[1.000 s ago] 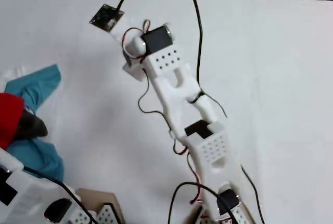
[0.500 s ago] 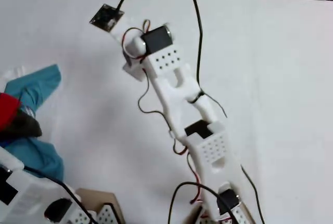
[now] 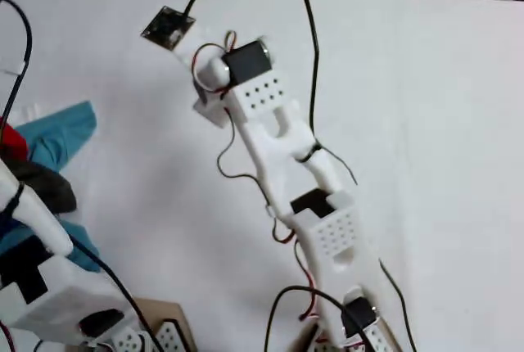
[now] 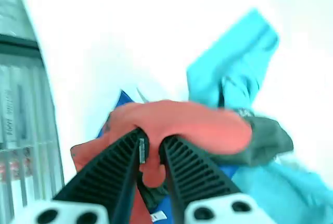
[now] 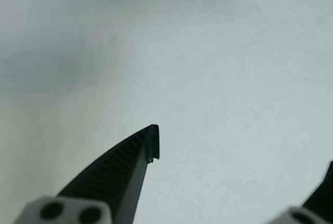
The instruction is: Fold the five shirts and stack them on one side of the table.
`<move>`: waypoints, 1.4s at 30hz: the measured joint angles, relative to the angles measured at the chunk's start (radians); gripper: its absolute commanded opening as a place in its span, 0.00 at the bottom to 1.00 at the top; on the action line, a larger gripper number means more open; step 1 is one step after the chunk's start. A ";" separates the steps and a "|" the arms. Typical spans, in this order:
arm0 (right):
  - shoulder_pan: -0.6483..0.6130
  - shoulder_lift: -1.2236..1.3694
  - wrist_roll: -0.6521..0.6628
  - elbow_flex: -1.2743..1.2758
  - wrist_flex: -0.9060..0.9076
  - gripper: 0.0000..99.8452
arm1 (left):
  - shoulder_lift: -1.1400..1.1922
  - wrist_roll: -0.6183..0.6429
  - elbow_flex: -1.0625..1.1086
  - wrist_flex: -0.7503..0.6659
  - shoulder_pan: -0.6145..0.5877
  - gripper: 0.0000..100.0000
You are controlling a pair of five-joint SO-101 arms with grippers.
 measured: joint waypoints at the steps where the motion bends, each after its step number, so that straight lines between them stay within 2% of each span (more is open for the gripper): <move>1: 0.000 0.000 0.000 0.000 0.000 0.48 | 0.000 0.014 0.000 0.002 0.011 0.02; 4: 0.029 0.000 0.000 0.000 0.000 0.48 | 0.000 0.084 -0.005 0.002 0.060 0.02; 8: 0.157 0.000 0.000 0.000 0.000 0.48 | 0.002 0.196 -0.112 0.002 0.180 0.02; 14: 0.428 0.000 0.000 0.008 0.000 0.48 | 0.000 0.285 -0.414 0.002 0.470 0.02; 20: 0.638 0.000 -0.002 0.144 0.000 0.48 | 0.000 0.420 -0.582 -0.002 0.727 0.02; 25: 0.718 0.000 -0.002 0.181 0.000 0.48 | -0.002 0.522 -0.692 -0.005 0.913 0.02; 30: 0.732 -0.006 0.000 0.238 0.000 0.48 | -0.002 0.543 -0.775 -0.005 1.091 0.02; 33: 0.732 -0.052 0.000 0.285 0.000 0.48 | -0.002 0.543 -0.779 -0.003 1.128 0.02; 36: 0.730 -0.117 0.000 0.330 0.000 0.48 | 0.006 0.543 -0.729 0.003 1.106 0.02; 39: 0.709 -0.170 0.000 0.371 0.000 0.48 | 0.031 0.543 -0.565 0.003 1.053 0.03; 42: 0.684 -0.219 0.000 0.408 0.000 0.48 | 0.044 0.543 -0.311 0.003 0.994 0.04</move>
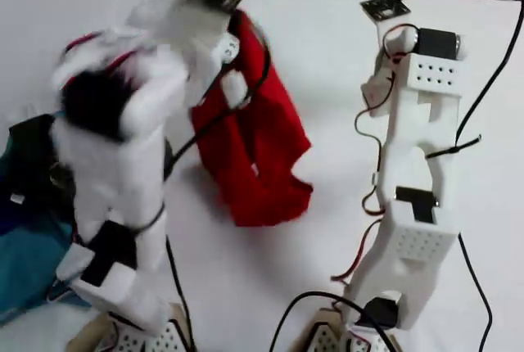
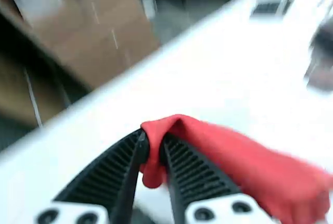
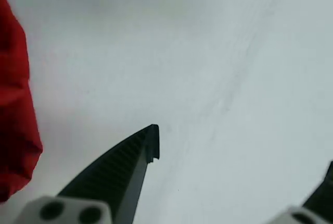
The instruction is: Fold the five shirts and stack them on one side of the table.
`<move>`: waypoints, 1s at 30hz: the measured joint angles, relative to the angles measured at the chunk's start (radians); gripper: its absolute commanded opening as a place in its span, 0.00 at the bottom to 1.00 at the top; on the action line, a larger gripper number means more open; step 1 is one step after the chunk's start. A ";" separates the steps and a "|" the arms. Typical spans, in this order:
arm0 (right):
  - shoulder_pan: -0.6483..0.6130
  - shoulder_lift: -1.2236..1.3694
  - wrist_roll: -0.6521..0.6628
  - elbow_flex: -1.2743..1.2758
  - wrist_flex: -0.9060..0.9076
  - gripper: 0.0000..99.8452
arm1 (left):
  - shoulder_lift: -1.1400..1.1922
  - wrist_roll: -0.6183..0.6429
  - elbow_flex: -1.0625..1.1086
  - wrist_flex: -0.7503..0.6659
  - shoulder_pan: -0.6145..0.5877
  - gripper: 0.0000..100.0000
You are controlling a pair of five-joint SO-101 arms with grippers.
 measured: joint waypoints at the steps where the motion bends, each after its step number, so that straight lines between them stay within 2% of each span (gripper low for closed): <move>1: -0.009 -0.015 0.000 0.011 0.000 0.48 | 0.002 0.000 0.092 0.000 -0.021 0.07; 4: -0.034 -0.054 0.000 0.043 0.000 0.48 | 0.005 -0.068 0.371 0.000 -0.089 0.13; 9: -0.078 -0.089 0.000 0.081 0.000 0.48 | 0.006 -0.273 0.758 -0.003 -0.245 0.18; 13: -0.118 -0.091 0.000 0.087 0.000 0.48 | 0.009 -0.359 0.870 -0.072 -0.468 0.22; 18: -0.187 -0.091 0.000 0.087 0.000 0.48 | 0.069 -0.537 0.997 -0.267 -0.766 0.27; 24: -0.287 -0.091 0.000 0.087 0.000 0.48 | 0.221 -0.614 1.074 -0.503 -0.933 0.28; 27: -0.322 -0.091 0.000 0.091 0.000 0.48 | 0.267 -0.615 1.076 -0.598 -0.991 0.22; 30: -0.330 -0.091 0.000 0.091 0.000 0.48 | 0.275 -0.635 1.077 -0.683 -1.059 0.04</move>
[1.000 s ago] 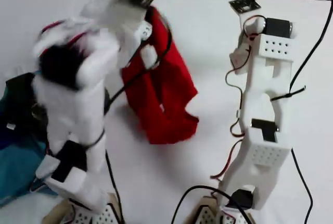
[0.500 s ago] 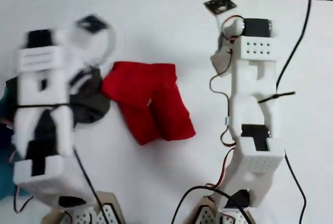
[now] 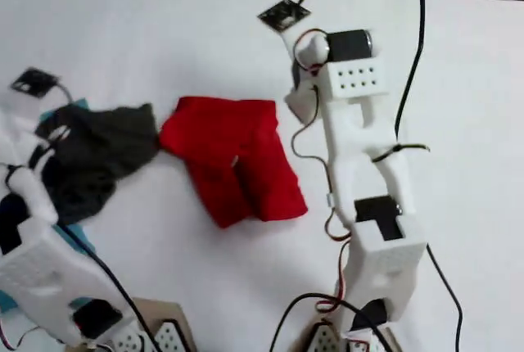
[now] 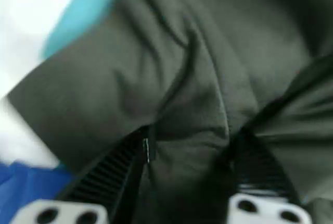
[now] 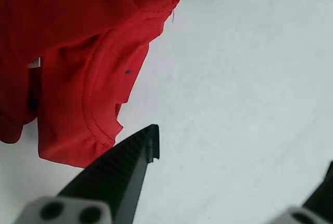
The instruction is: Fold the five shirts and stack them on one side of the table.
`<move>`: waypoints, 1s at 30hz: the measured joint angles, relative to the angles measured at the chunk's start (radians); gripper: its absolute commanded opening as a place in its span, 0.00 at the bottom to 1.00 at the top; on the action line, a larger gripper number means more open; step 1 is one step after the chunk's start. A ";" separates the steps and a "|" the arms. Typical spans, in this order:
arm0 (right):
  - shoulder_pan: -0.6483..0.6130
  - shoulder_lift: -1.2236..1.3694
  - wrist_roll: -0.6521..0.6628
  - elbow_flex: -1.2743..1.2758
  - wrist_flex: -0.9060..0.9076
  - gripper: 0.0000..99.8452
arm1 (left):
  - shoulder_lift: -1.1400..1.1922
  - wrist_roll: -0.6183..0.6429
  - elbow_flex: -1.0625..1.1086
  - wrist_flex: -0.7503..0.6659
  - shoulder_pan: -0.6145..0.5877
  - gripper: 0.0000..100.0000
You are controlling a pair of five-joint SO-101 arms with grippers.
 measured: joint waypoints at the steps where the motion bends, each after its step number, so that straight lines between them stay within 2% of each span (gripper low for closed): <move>1: 0.002 0.000 0.000 0.000 0.000 0.48 | 0.000 -0.012 0.000 -0.015 -0.021 0.01; 3: 0.003 0.000 0.000 0.000 0.000 0.48 | 0.000 -0.023 -0.017 -0.032 -0.072 0.04; 9: -0.038 0.000 0.000 0.075 0.000 0.48 | 0.006 -0.031 -0.218 -0.041 -0.262 0.03; 13: -0.140 0.000 0.000 0.137 -0.006 0.48 | 0.006 -0.021 -0.381 0.075 -0.328 0.03; 17: -0.267 0.000 0.000 0.150 -0.055 0.48 | 0.008 0.037 -0.563 0.281 -0.334 0.07; 22: -0.434 0.000 0.000 0.175 -0.123 0.48 | 0.006 0.144 -0.812 0.606 -0.276 0.22; 25: -0.529 0.000 0.000 0.232 -0.184 0.48 | 0.005 0.250 -0.855 0.666 -0.224 0.29; 30: -0.583 0.011 0.000 0.376 -0.342 0.48 | -0.009 0.341 -0.813 0.680 -0.160 0.29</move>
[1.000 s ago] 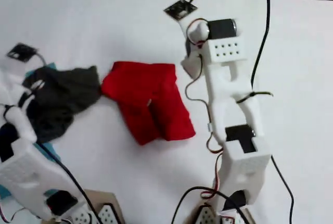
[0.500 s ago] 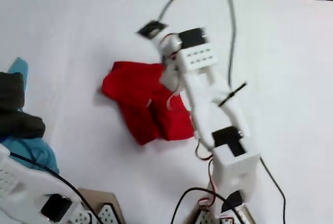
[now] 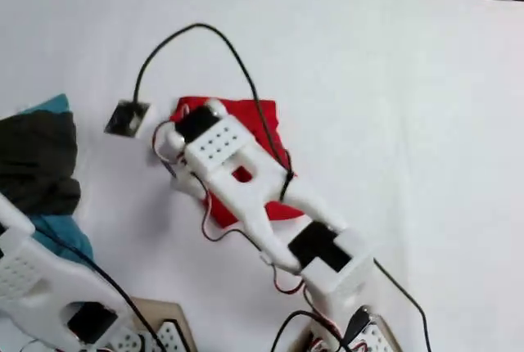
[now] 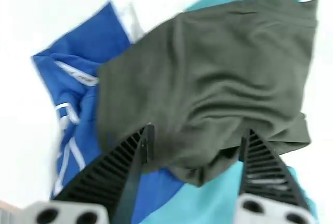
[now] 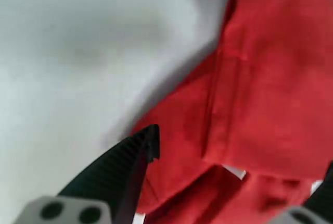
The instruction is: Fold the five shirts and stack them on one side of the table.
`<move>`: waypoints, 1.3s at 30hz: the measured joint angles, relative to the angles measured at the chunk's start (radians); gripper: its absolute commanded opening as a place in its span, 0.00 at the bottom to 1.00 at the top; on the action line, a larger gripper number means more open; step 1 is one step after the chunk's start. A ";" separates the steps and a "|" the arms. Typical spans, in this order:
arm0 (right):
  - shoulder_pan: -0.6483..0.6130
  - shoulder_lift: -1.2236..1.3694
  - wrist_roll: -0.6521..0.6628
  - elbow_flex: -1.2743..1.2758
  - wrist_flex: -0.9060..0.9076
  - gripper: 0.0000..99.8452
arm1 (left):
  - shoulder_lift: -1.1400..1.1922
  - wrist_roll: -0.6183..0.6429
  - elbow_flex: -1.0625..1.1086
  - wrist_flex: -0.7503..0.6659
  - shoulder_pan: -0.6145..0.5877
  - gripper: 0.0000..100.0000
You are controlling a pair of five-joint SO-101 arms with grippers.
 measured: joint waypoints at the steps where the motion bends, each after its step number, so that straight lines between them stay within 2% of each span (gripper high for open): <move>1: 0.000 0.014 0.000 0.023 -0.026 0.48 | -0.012 0.012 0.021 0.000 0.015 0.29; 7: 0.041 0.123 0.002 0.054 -0.133 0.48 | -0.137 0.031 0.133 0.000 0.097 0.29; 9: 0.074 0.138 0.002 0.054 -0.150 0.44 | -0.186 0.031 0.181 0.000 0.123 0.29; 17: 0.167 0.143 0.006 -0.095 -0.044 0.01 | -0.282 0.031 0.428 0.002 0.213 0.29; 24: 0.203 0.135 0.006 -0.287 0.104 0.02 | -0.282 0.031 0.677 -0.071 0.278 0.29; 29: 0.199 0.123 0.006 -0.384 0.135 0.02 | -0.282 0.031 0.830 -0.153 0.298 0.29; 35: 0.158 0.123 0.008 -0.637 0.241 0.02 | -0.282 0.031 0.888 -0.189 0.298 0.29; 39: 0.129 0.121 0.072 -0.898 0.334 0.02 | -0.282 0.031 0.888 -0.190 0.296 0.29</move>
